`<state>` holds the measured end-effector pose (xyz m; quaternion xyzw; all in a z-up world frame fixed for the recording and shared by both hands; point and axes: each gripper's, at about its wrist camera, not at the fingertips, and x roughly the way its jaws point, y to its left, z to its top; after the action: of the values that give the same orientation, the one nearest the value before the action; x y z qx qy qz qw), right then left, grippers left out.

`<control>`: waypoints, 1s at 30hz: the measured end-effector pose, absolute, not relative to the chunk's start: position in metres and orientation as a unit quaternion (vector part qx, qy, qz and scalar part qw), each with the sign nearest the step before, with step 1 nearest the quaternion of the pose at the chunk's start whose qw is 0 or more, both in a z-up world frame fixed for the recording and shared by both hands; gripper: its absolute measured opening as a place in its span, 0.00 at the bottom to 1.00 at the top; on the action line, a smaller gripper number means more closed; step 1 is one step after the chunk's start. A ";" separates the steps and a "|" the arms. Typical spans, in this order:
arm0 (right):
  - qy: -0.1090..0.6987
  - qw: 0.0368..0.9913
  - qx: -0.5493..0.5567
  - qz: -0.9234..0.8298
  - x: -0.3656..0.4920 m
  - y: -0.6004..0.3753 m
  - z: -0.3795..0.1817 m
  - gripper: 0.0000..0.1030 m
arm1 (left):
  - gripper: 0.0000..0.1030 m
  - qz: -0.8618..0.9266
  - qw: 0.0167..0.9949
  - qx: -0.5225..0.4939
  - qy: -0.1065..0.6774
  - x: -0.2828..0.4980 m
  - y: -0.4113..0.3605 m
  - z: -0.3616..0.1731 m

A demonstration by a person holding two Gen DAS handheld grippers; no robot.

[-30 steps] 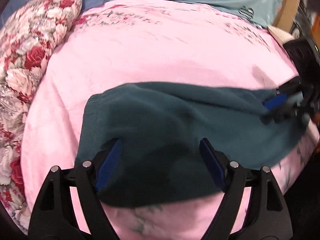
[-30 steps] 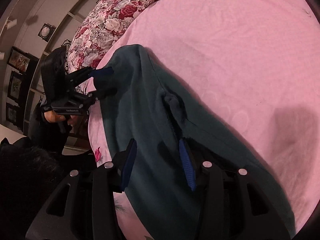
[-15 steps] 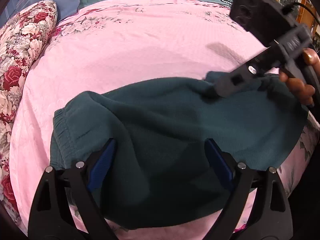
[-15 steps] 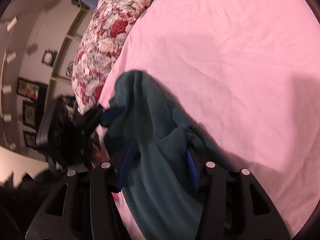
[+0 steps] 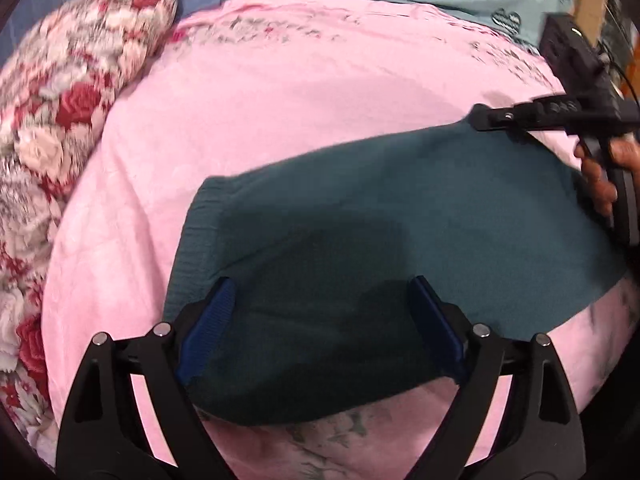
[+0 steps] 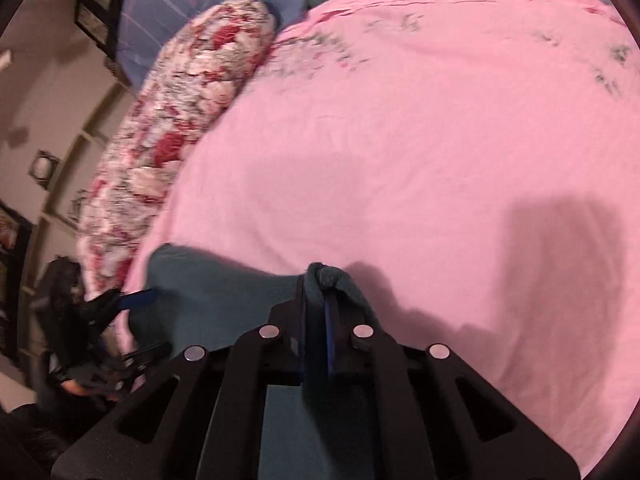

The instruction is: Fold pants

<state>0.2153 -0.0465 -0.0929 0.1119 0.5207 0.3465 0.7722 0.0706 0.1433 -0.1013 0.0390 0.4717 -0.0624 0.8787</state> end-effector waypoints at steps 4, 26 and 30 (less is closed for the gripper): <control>0.525 0.767 0.091 0.358 0.220 -0.043 -0.097 0.14 | 0.86 -0.071 0.884 0.022 0.462 0.069 0.150 -0.100; 0.543 0.762 0.082 0.342 0.171 -0.079 -0.082 0.29 | 0.97 -0.042 0.885 0.045 0.462 0.128 0.134 -0.098; 0.462 0.814 0.072 0.345 0.122 -0.117 -0.032 0.32 | 0.97 -0.057 0.895 0.021 0.441 0.107 0.121 -0.066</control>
<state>0.1223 -0.1169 -0.0320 0.0718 0.4619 0.3449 0.8140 0.1071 0.1211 -0.0656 0.0212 0.4413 -0.0567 0.8953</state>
